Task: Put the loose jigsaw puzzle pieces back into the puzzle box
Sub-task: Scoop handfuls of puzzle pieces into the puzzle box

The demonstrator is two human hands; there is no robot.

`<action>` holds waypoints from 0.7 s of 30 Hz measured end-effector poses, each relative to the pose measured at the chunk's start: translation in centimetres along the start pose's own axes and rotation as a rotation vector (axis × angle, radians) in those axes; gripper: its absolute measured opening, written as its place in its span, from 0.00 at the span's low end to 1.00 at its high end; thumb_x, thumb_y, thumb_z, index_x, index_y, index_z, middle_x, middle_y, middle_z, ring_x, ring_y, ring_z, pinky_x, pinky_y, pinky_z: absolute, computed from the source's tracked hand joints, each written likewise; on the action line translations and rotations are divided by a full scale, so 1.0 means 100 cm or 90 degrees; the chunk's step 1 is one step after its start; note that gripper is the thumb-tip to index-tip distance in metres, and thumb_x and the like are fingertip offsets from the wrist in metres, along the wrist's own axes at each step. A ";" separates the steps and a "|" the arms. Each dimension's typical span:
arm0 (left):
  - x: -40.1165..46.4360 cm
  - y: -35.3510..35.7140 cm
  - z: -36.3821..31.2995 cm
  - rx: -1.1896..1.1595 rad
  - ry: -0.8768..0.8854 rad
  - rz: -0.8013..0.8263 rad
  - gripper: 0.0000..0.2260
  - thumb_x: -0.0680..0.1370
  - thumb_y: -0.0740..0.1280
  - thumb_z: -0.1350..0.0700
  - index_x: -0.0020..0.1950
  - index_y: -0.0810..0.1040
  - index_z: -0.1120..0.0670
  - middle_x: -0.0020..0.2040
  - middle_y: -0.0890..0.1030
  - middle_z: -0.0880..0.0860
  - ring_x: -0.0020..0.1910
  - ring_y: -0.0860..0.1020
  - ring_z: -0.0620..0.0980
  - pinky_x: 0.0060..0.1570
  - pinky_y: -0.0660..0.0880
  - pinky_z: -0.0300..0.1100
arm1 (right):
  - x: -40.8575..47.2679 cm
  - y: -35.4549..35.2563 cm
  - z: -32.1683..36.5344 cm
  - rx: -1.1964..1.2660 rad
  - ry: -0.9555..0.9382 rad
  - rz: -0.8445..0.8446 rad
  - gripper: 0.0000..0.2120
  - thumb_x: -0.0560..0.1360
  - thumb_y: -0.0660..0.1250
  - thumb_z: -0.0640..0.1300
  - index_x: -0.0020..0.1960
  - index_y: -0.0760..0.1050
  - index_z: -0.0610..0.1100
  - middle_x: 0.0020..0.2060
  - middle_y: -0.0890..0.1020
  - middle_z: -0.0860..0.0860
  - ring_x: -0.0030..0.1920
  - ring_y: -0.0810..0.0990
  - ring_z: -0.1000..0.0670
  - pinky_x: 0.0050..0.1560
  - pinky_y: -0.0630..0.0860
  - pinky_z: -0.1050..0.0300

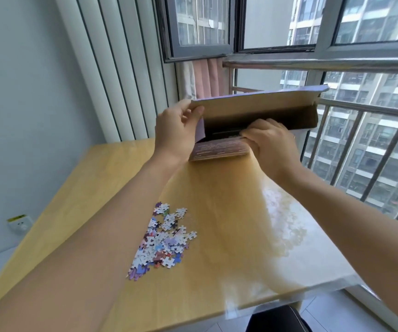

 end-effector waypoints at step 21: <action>-0.079 0.024 0.099 0.020 -0.192 0.132 0.16 0.81 0.67 0.51 0.38 0.81 0.59 0.33 0.82 0.54 0.33 0.76 0.54 0.38 0.75 0.47 | -0.061 0.068 0.078 0.179 -0.037 0.285 0.04 0.75 0.70 0.40 0.43 0.83 0.45 0.39 0.82 0.50 0.38 0.80 0.46 0.42 0.77 0.48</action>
Point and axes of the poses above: each hand's wrist, its own x-axis towards the middle knuckle, its own y-axis out of the palm, z = x × y, the point moved 7 cm from there along x, towards the middle knuckle
